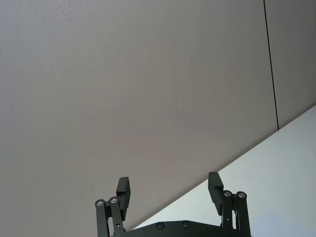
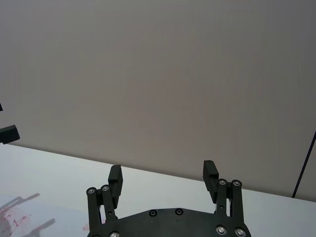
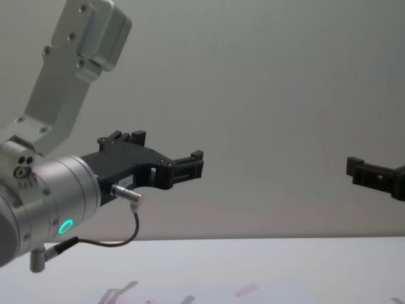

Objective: Use the one hand to pick up the stamp and affix it onto the A4 paper.

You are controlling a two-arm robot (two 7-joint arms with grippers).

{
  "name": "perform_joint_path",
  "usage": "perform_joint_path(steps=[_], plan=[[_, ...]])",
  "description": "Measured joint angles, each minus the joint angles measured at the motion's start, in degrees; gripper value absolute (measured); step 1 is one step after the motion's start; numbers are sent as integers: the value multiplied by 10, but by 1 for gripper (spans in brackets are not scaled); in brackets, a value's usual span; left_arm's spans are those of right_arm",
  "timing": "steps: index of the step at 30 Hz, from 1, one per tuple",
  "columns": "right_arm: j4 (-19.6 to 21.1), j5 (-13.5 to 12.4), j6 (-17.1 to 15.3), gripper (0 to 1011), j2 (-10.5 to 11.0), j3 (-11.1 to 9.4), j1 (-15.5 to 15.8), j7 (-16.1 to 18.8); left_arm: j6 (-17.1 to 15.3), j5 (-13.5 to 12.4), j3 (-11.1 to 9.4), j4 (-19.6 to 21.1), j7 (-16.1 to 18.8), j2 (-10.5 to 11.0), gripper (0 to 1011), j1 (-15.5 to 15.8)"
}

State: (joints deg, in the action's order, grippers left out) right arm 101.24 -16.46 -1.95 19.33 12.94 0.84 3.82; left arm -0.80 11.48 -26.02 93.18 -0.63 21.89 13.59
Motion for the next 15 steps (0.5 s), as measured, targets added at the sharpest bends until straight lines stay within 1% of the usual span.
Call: perform_joint_path(steps=[15], plan=[[0, 0, 0, 1001, 0, 0, 0, 0, 0, 0, 0, 0, 0, 0, 1001, 0]])
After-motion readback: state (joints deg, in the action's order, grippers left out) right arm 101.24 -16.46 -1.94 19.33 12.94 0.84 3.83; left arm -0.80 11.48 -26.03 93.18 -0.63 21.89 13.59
